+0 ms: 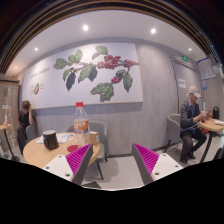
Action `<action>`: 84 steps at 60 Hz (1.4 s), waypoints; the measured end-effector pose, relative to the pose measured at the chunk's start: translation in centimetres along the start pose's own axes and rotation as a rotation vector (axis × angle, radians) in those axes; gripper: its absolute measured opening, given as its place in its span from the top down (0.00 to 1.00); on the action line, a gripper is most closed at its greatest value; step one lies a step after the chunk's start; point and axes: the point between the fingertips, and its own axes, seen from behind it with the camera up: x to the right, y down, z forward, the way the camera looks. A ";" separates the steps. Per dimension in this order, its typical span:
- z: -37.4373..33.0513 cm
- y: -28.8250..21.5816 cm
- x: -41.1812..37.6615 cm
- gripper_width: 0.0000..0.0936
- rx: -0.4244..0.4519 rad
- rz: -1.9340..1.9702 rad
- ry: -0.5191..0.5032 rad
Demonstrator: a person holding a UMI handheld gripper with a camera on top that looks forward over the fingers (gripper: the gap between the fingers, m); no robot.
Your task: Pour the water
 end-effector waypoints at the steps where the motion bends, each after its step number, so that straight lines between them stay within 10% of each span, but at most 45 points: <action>1: 0.0 -0.1 0.0 0.10 0.003 0.003 -0.001; 56: 18.3 -0.8 -14.6 0.10 0.008 -0.063 -0.122; 62: 19.6 -1.4 -14.5 0.44 0.042 -0.024 -0.099; 70: 20.0 -1.5 -14.5 0.62 0.108 -0.054 -0.091; 84: 20.0 -3.5 -16.4 0.67 0.114 -0.387 -0.041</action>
